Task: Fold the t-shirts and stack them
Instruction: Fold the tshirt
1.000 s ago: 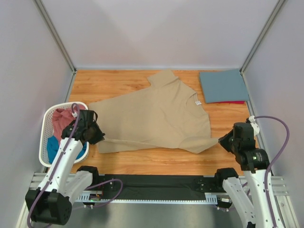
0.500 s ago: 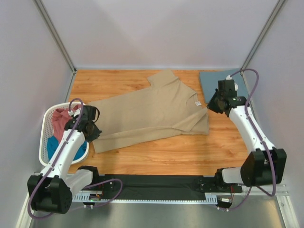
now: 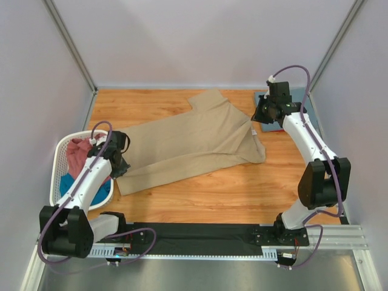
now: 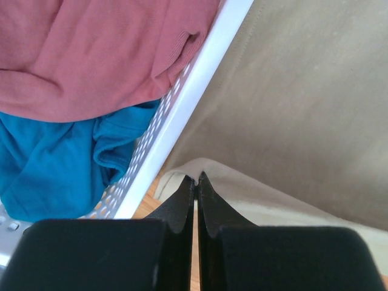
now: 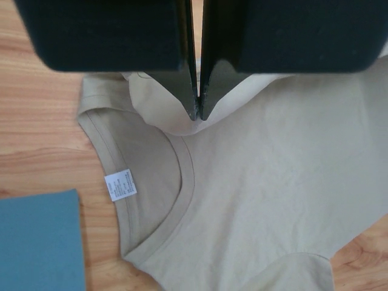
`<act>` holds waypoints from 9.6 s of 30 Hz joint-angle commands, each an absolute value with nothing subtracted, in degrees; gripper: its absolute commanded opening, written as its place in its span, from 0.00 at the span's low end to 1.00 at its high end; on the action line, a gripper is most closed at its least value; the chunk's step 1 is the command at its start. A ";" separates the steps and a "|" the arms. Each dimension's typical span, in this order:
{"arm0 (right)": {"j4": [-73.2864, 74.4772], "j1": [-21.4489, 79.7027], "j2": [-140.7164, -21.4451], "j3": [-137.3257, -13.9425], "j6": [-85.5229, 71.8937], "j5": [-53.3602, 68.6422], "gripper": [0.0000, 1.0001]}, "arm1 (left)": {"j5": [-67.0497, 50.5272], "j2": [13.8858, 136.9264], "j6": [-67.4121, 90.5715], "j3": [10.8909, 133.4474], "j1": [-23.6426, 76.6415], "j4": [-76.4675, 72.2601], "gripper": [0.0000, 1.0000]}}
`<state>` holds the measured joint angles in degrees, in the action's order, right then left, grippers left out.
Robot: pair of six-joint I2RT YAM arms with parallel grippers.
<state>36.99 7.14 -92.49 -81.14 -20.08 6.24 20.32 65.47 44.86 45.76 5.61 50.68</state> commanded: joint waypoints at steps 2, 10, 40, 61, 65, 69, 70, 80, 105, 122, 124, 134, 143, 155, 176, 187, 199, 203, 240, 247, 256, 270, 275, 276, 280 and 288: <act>35.51 8.00 -96.41 -86.57 -14.07 8.70 0.00 | 22.59 69.25 43.51 48.78 5.71 48.43 0.00; 34.72 8.35 -101.16 -90.08 -10.81 9.93 0.00 | 22.24 74.79 43.59 51.94 5.71 47.72 0.00; 49.45 10.28 -118.22 -111.97 -16.87 1.33 0.38 | 29.53 82.97 50.45 60.81 10.01 59.06 0.62; 43.95 9.14 -104.41 -70.33 -28.20 -12.12 0.26 | 2.72 77.61 36.04 58.27 15.64 41.04 0.61; 44.38 8.61 -102.31 -64.97 -31.98 -14.06 0.27 | 5.35 78.31 36.73 59.50 15.64 42.97 0.61; 44.30 8.53 -97.66 -59.07 -35.94 -13.80 0.27 | 8.26 79.45 38.67 58.63 15.56 44.74 0.61; 44.12 8.61 -95.73 -57.93 -36.47 -13.62 0.27 | 8.26 79.80 38.58 58.54 15.64 44.91 0.61; 45.79 8.52 -89.40 -52.04 -42.44 -11.43 0.28 | -1.49 75.50 36.48 56.25 15.64 38.67 0.61; 48.43 7.47 -86.40 -52.39 -44.48 -14.85 0.34 | -0.09 82.70 42.27 47.03 15.64 35.78 0.60; 39.74 -4.47 -89.57 -45.45 -41.48 -12.93 0.23 | 5.97 88.51 41.66 46.58 15.64 36.03 0.60; 39.20 -6.23 -87.29 -43.33 -41.40 -11.70 0.22 | 6.06 88.42 41.57 46.58 15.64 36.30 0.60; 43.77 -6.94 -76.56 -44.82 -38.95 -6.43 0.24 | 0.61 85.60 41.40 46.67 17.31 35.24 0.60; 39.03 -3.70 -79.45 -48.60 -30.59 7.03 0.34 | 1.85 85.34 41.22 47.46 17.93 36.12 0.61; 37.71 -3.52 -87.27 -47.90 -27.59 2.12 0.31 | 2.11 86.92 40.96 47.90 18.02 36.56 0.61; 49.13 -6.24 -72.87 -47.36 -40.25 -9.32 0.32 | -3.42 82.45 37.71 53.51 21.36 40.60 0.65; 39.39 7.72 -71.01 -47.20 -53.51 0.36 0.43 | -2.28 73.39 33.49 60.56 21.27 45.88 0.67; 31.47 16.61 -81.20 -47.72 -60.55 -2.81 0.45 | -0.79 69.34 31.46 62.05 21.27 45.88 0.67; 27.44 17.14 -83.49 -47.20 -61.43 -3.34 0.45 | -0.09 69.61 31.20 61.70 21.27 45.70 0.67; 19.07 19.16 -98.17 -62.31 -59.07 2.45 0.00 | 8.79 76.82 30.94 65.22 21.27 48.34 0.66; 16.88 19.25 -100.90 -63.89 -56.26 4.21 0.01 | 8.18 78.22 31.64 66.36 21.27 48.08 0.66; 13.53 20.39 -104.23 -67.58 -49.40 9.14 0.04 | 6.59 78.31 32.43 66.18 21.27 46.67 0.66; 29.96 19.25 -100.29 -73.48 -37.12 0.62 0.35 | 1.67 79.45 32.52 65.92 21.27 44.04 0.66; 34.80 14.96 -98.79 -69.89 -30.85 -3.16 0.35 | 3.33 86.63 31.47 67.75 21.18 43.86 0.66; 34.89 14.07 -98.53 -68.83 -30.41 -3.25 0.35 | 3.86 87.88 31.20 68.29 21.18 44.21 0.66; 33.06 10.20 -96.86 -64.17 -27.00 -4.22 0.36 | 5.45 93.68 30.41 71.71 19.70 45.88 0.65; 27.86 2.02 -97.11 -62.57 -19.16 7.82 0.40 | 3.77 104.13 29.09 79.18 15.47 46.58 0.64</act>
